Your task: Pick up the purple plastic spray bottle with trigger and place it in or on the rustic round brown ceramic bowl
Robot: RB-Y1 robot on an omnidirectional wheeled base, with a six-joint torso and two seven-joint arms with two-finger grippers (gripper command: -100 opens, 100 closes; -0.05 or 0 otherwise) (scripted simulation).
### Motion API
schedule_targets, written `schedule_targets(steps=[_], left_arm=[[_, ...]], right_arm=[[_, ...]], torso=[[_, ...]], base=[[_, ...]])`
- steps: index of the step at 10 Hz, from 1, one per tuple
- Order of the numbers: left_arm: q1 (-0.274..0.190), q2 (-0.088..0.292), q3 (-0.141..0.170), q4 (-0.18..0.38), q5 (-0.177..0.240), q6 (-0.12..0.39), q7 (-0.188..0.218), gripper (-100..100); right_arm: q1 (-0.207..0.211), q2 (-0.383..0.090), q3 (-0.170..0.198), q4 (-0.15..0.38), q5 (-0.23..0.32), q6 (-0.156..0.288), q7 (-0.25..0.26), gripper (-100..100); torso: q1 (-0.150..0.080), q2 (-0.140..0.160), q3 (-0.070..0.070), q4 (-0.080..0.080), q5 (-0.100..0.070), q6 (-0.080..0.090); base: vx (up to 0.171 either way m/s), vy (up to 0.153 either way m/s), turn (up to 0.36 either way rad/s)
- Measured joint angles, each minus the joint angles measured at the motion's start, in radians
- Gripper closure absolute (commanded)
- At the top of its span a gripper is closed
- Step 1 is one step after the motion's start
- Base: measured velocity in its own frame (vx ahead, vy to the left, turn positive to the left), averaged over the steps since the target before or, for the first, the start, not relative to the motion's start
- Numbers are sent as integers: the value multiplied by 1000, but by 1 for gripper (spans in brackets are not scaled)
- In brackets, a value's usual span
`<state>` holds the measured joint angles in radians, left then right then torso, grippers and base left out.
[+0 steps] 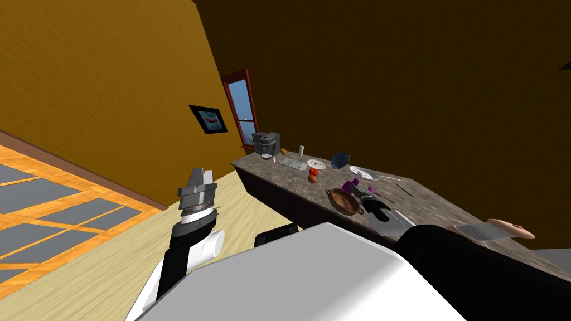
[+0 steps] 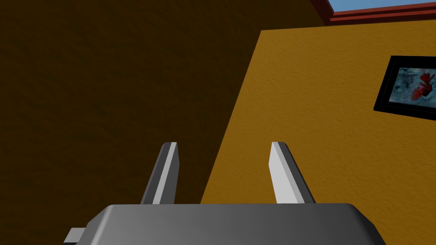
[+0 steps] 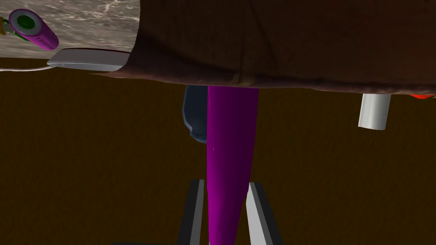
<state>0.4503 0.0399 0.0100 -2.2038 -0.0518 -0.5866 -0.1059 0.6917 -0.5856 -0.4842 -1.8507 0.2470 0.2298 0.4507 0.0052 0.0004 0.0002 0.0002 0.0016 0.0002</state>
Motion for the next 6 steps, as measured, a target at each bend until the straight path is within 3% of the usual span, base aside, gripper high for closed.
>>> schedule_targets(steps=[6], left_arm=[[0,0,0,0,0,0,0,0]], right_arm=[[81,-46,-37,-122,-48,75,-9,100]], torso=[[4,1,0,0,0,0]], base=[[-6,53,-29]])
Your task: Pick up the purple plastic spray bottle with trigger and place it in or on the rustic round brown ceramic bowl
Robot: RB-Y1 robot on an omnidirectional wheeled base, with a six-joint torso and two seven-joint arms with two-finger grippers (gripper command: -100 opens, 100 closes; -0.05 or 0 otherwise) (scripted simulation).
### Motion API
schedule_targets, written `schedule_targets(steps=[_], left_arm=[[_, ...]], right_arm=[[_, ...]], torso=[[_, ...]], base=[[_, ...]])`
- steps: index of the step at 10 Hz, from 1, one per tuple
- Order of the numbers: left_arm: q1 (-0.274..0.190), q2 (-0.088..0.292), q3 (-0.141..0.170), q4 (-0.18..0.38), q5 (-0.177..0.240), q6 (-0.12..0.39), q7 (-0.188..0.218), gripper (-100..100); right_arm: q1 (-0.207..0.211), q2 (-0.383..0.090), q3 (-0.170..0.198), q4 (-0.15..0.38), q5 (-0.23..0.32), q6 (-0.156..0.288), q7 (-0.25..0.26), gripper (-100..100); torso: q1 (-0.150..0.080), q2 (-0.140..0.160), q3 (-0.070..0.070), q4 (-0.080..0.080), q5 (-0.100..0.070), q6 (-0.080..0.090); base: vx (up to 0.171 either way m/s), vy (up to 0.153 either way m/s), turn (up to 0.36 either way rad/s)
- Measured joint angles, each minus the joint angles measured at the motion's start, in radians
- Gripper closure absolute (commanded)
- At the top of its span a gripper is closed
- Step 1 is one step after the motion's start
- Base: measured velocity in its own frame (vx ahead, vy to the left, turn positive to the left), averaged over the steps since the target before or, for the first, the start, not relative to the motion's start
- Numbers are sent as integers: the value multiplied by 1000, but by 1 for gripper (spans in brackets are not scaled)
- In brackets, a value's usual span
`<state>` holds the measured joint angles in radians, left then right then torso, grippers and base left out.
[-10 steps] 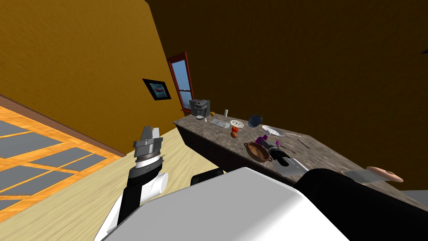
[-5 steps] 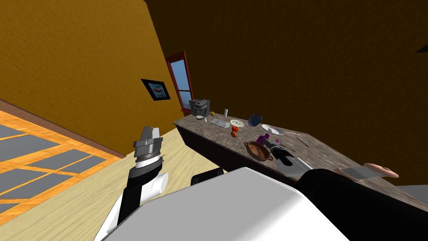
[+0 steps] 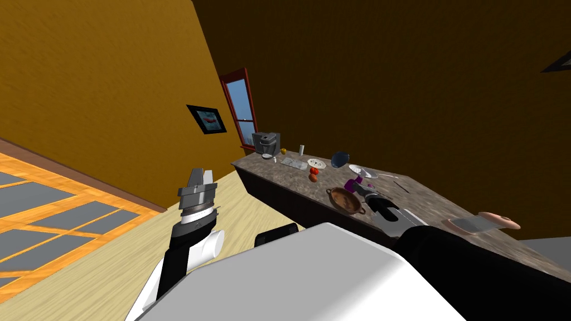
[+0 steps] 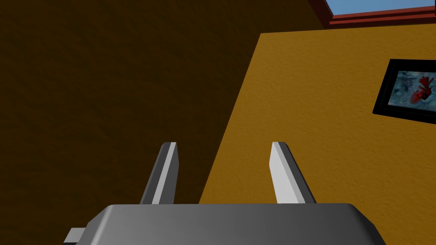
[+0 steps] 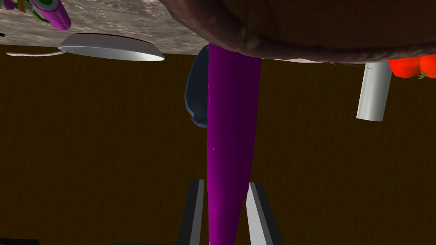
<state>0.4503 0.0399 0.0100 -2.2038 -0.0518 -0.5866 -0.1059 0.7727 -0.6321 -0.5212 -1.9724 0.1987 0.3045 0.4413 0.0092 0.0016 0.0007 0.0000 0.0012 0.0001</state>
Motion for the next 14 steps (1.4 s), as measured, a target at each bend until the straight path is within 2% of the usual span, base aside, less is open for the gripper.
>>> schedule_targets(steps=[3,5,11,12,14], left_arm=[[0,0,0,0,0,0,0,0],[0,0,0,0,0,0,0,0],[0,0,0,0,0,0,0,0],[0,0,0,0,0,0,0,0],[0,0,0,0,0,0,0,0]], right_arm=[[57,-34,-28,-73,-37,43,-10,100],[75,-51,-36,-104,-51,67,-13,100],[166,-96,-76,-227,-107,140,-27,100],[168,-97,-77,-230,-109,143,-28,-100],[167,-97,-77,-229,-109,142,-28,-100]], torso=[[3,1,1,0,1,0],[3,1,0,0,0,-1],[5,1,1,0,0,-1],[2,1,1,0,-1,-1],[0,0,0,0,-1,-1]], base=[[-9,63,-42],[-4,50,-20],[-6,50,-29],[-1,6,0],[0,0,0]])
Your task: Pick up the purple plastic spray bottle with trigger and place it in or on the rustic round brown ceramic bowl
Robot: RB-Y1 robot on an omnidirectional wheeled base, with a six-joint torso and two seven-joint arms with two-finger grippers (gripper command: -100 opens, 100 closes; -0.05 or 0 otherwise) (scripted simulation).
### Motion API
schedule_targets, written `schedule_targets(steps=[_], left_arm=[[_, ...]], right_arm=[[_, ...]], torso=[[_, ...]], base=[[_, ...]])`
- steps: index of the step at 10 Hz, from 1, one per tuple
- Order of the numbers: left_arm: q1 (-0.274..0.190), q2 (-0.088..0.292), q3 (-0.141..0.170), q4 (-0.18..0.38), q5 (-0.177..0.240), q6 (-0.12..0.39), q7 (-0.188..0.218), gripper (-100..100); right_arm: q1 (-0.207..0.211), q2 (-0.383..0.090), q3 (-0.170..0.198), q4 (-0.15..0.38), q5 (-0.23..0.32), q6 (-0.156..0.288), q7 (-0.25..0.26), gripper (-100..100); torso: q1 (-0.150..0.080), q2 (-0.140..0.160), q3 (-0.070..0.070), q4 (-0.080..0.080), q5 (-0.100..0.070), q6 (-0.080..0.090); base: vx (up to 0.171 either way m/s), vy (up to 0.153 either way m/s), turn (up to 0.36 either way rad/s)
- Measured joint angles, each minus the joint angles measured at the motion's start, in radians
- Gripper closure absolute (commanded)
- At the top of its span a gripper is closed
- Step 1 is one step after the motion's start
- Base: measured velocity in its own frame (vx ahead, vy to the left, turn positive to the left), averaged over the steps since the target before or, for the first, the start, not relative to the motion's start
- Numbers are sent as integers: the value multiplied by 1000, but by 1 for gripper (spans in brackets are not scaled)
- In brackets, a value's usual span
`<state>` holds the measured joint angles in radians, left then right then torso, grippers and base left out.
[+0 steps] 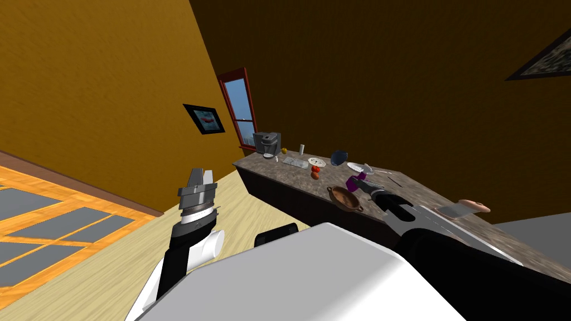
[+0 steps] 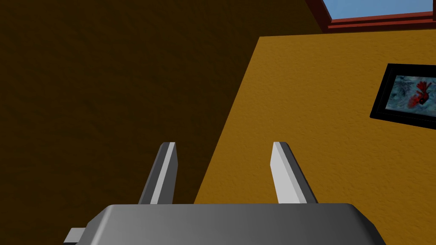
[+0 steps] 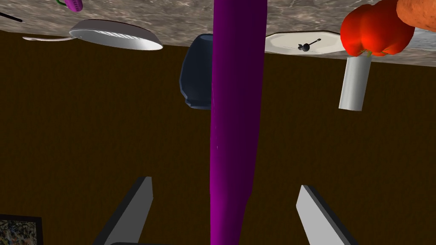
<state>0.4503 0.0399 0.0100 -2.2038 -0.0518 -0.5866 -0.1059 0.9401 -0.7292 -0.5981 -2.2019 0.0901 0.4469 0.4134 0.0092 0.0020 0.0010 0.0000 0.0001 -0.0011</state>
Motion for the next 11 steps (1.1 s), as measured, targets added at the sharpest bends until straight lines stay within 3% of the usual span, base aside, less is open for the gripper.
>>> schedule_targets(steps=[2,3,4,11], left_arm=[[0,0,0,0,0,0,0,0],[0,0,0,0,0,0,0,0],[0,0,0,0,0,0,0,0],[0,0,0,0,0,0,0,0]], right_arm=[[0,0,0,0,0,0,0,-100],[0,0,0,0,0,0,0,0],[0,0,0,0,0,0,0,-100],[95,-49,-75,-175,-76,101,-25,-100]], torso=[[0,0,0,0,0,0],[0,0,0,0,0,0],[0,0,0,0,0,0],[-3,-2,-1,0,-1,0]], base=[[0,0,0],[0,0,0],[20,-30,-62],[29,-44,-55]])
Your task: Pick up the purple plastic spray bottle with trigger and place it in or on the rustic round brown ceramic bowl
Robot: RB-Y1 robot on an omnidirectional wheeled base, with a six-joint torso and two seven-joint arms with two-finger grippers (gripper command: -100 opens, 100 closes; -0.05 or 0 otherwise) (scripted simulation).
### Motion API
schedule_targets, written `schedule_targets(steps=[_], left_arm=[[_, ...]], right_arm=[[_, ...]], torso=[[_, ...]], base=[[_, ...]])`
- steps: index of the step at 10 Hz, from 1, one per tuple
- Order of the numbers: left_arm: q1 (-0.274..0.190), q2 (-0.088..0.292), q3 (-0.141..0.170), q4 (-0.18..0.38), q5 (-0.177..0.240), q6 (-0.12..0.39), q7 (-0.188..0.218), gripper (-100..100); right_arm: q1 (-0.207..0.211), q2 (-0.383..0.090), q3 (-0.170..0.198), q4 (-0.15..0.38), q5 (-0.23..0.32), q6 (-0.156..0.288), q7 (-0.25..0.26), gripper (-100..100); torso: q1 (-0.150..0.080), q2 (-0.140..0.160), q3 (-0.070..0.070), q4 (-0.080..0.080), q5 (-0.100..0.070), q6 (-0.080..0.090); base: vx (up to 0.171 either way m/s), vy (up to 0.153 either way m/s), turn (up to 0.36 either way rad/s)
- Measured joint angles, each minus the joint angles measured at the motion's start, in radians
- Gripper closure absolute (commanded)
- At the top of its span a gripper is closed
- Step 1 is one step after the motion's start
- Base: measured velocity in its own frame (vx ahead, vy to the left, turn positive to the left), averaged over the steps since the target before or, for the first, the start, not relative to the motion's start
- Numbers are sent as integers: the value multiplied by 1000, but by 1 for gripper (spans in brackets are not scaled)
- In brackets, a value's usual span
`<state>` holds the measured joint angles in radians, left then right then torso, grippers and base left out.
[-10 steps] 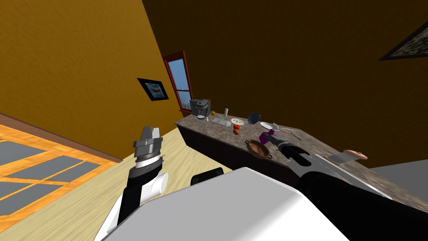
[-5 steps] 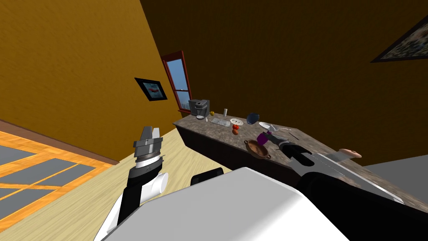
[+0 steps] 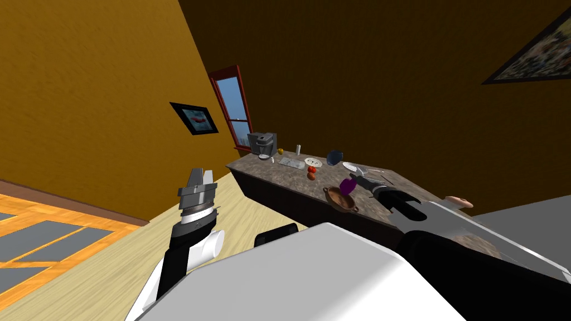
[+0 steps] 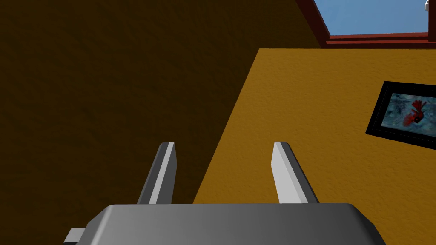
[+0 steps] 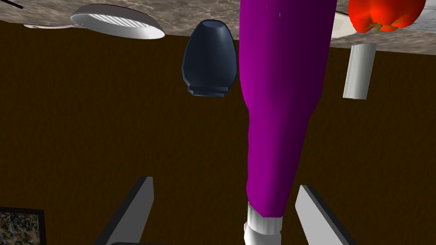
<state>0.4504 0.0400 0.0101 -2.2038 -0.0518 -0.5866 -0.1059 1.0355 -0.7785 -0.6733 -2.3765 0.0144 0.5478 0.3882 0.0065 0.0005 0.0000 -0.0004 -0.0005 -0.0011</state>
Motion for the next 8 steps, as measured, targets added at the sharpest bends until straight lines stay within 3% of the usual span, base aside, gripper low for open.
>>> schedule_targets(steps=[2,3,8], left_arm=[[0,0,0,0,0,0,0,0],[0,0,0,0,0,0,0,0],[0,0,0,0,0,0,0,0]], right_arm=[[30,-16,-25,-43,-25,24,-8,-100],[31,-17,-26,-45,-26,27,-9,0],[31,-16,-26,-46,-26,26,-9,0]], torso=[[0,0,0,0,0,0],[1,0,0,0,0,0],[0,0,0,0,-1,-1]], base=[[21,-29,-27],[0,0,0],[0,0,0]])
